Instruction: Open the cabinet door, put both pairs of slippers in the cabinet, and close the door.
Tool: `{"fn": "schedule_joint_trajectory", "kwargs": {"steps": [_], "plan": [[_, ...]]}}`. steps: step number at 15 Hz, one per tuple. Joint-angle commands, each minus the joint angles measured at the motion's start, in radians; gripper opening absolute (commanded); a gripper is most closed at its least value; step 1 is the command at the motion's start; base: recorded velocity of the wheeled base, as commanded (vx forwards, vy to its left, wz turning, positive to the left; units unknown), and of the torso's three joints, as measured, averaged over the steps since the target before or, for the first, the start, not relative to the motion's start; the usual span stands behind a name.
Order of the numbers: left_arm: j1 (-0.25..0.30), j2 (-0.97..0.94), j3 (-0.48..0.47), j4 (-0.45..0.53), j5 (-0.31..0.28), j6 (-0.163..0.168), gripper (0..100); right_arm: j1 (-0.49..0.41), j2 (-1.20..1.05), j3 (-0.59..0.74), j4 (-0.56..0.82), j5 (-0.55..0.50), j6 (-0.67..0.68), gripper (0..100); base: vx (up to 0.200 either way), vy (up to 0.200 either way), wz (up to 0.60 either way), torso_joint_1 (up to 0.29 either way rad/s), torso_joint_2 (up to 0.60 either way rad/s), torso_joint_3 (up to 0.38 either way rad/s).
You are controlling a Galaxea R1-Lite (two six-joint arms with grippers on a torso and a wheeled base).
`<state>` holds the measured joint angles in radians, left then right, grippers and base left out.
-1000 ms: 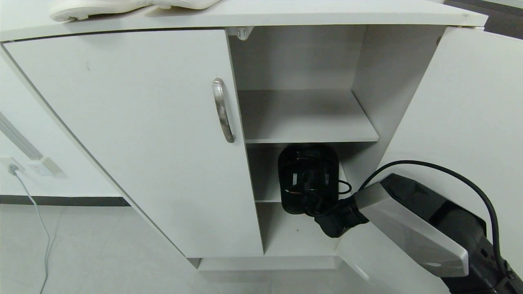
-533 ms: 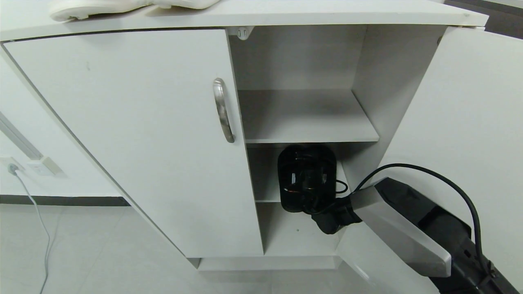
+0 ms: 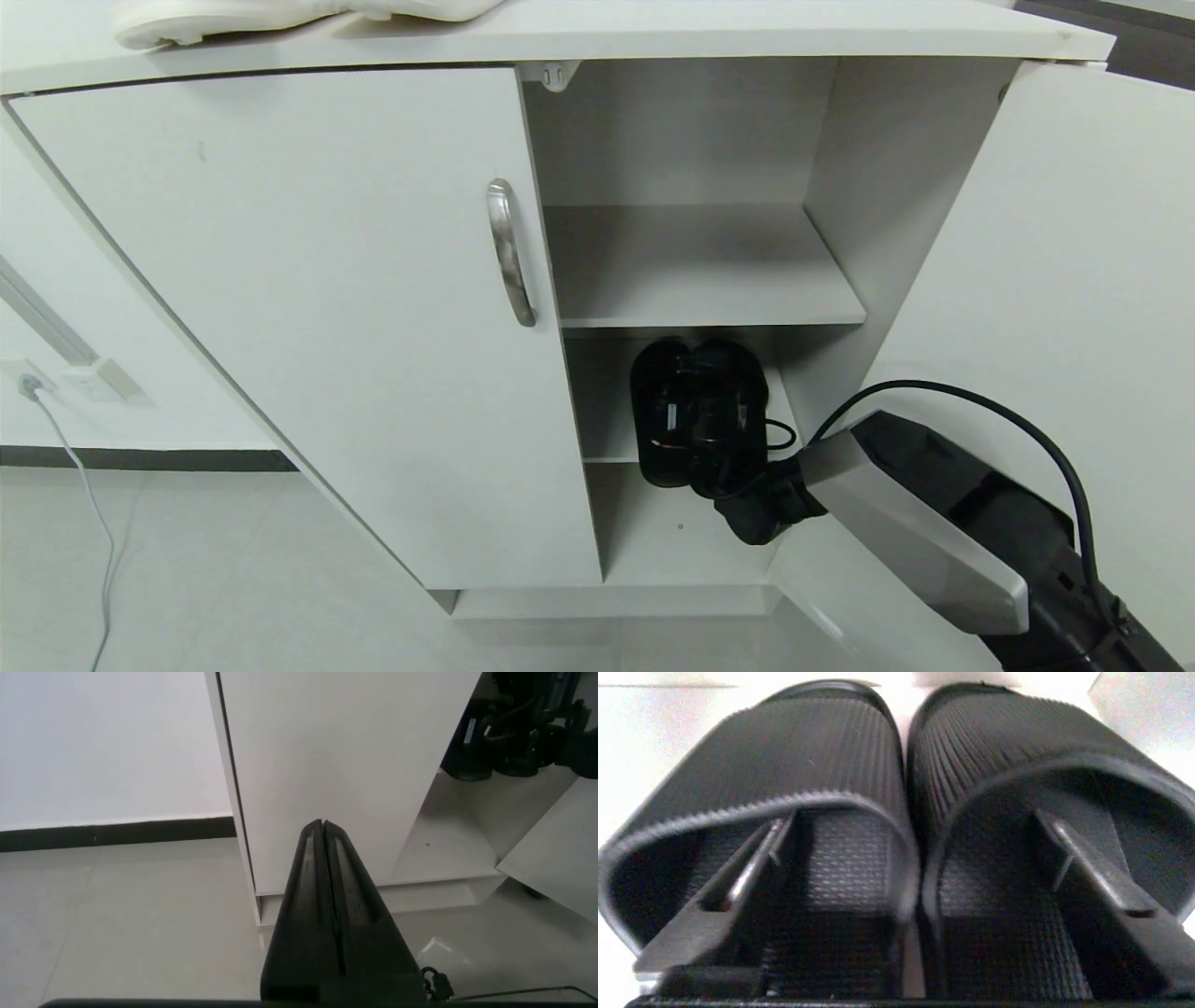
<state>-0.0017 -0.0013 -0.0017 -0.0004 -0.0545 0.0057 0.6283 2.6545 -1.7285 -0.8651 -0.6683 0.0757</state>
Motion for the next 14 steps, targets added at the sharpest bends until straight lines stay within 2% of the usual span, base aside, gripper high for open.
{"fn": "schedule_joint_trajectory", "kwargs": {"steps": [1,4,10,14], "plan": [[0.0,0.001,0.0,0.0,-0.001,0.0,0,0.007,-0.054,0.073,-0.023,-0.001,-0.001,100,0.0,0.0,0.0,0.0,0.0,0.0],[0.0,0.001,0.0,-0.001,-0.001,0.0,0,0.025,-0.139,0.211,-0.054,-0.001,0.001,100,0.0,0.0,0.0,0.0,0.0,0.0],[0.0,0.001,0.0,0.0,-0.002,0.0,0,0.085,-0.337,0.698,-0.318,-0.001,0.001,100,0.0,0.0,0.0,0.0,0.0,0.0],[0.0,0.001,0.0,-0.001,-0.002,0.0,0,0.129,-0.426,0.932,-0.448,0.001,0.001,100,0.0,0.0,0.0,0.0,0.0,0.0]]}}
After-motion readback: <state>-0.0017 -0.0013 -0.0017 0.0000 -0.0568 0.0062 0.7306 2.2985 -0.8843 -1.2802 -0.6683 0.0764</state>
